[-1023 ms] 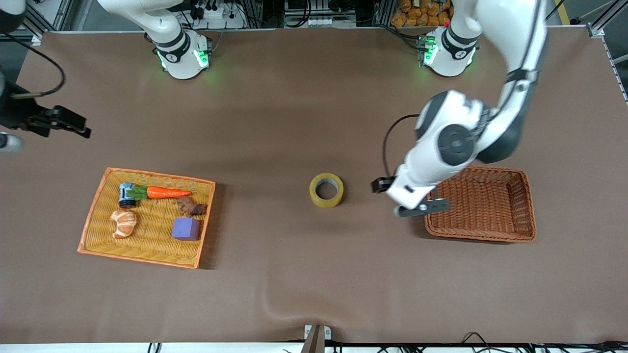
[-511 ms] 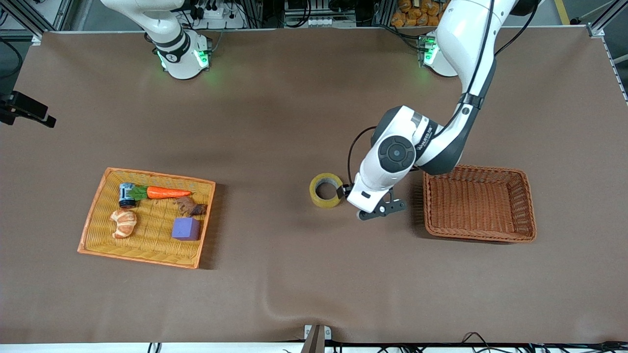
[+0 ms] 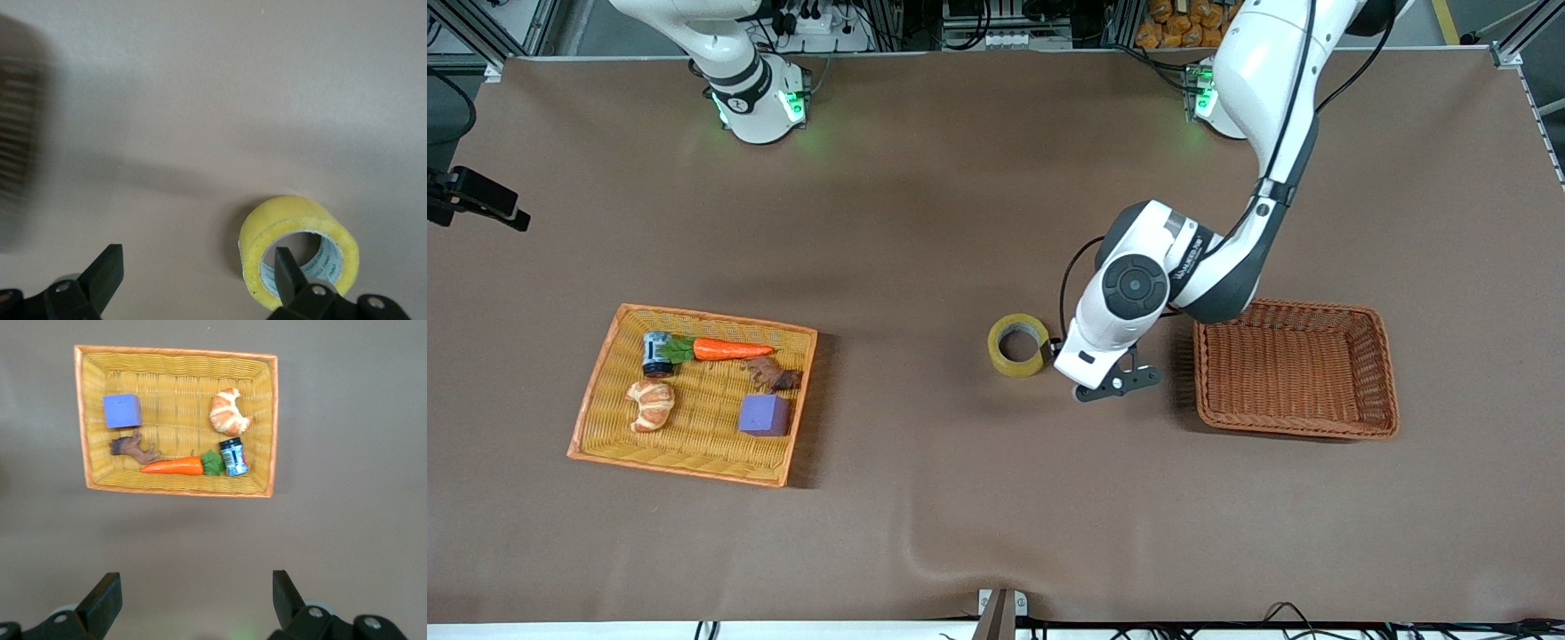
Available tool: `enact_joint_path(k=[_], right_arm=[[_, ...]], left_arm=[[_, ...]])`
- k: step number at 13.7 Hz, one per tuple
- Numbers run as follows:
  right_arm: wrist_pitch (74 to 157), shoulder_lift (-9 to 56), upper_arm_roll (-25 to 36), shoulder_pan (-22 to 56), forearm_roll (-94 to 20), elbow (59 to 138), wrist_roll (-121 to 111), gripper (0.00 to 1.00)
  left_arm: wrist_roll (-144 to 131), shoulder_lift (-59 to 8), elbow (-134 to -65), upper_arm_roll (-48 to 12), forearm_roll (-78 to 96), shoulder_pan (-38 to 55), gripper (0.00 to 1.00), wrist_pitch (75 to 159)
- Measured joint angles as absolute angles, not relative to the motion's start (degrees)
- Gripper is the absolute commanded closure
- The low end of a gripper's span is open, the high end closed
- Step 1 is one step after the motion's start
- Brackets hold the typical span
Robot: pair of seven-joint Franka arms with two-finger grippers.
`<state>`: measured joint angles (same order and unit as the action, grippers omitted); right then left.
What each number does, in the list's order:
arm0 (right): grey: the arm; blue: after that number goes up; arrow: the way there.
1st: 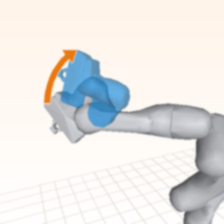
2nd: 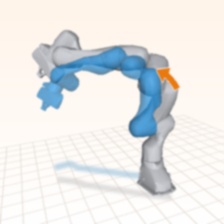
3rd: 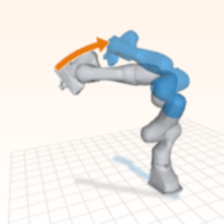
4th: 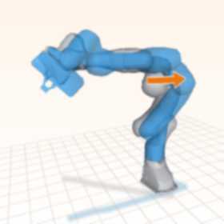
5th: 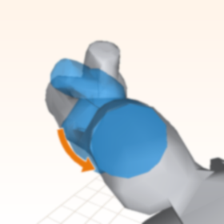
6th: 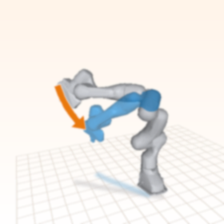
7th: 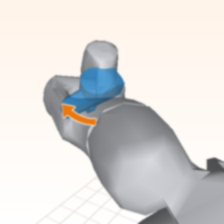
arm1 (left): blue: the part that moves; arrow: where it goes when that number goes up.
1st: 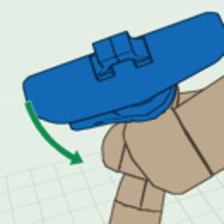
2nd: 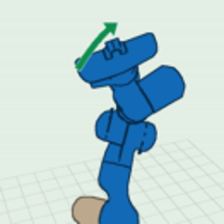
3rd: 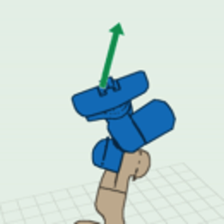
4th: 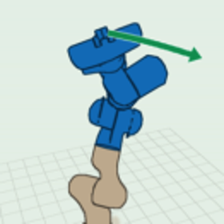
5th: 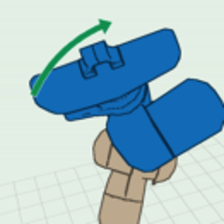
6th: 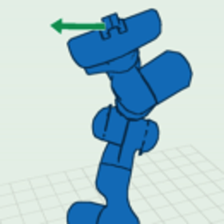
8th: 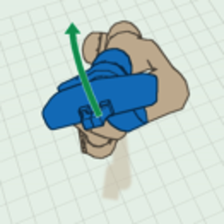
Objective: Transfer tape with both arms
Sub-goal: 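Move the left gripper over the tape roll and lower it, then grasp the tape rim with the left gripper and lift it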
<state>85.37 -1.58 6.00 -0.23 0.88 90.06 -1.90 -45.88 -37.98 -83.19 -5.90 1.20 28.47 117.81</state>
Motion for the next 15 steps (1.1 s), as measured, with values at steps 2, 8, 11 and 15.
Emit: enact_joint_path(k=[2,8,11,15], right_arm=[[85.2,-1.6,5.6,0.2,1.5,90.2,-1.9,0.00],[85.2,-1.6,5.4,-0.2,1.6,90.6,-1.5,0.00],[85.2,-1.6,5.1,-0.5,1.6,90.6,-1.5,0.00],[85.5,-1.6,5.0,-0.5,1.6,90.6,-1.4,0.00]], left_arm=[[-46.1,-38.7,-83.2,-6.1,1.2,29.0,0.00,117.8],[-48.8,-41.1,-83.4,-6.5,1.2,33.6,0.00,117.8],[-49.3,-43.5,-83.4,-6.4,1.2,34.4,0.00,119.7],[-49.3,-45.5,-83.4,-6.3,1.2,34.3,0.00,121.6]])
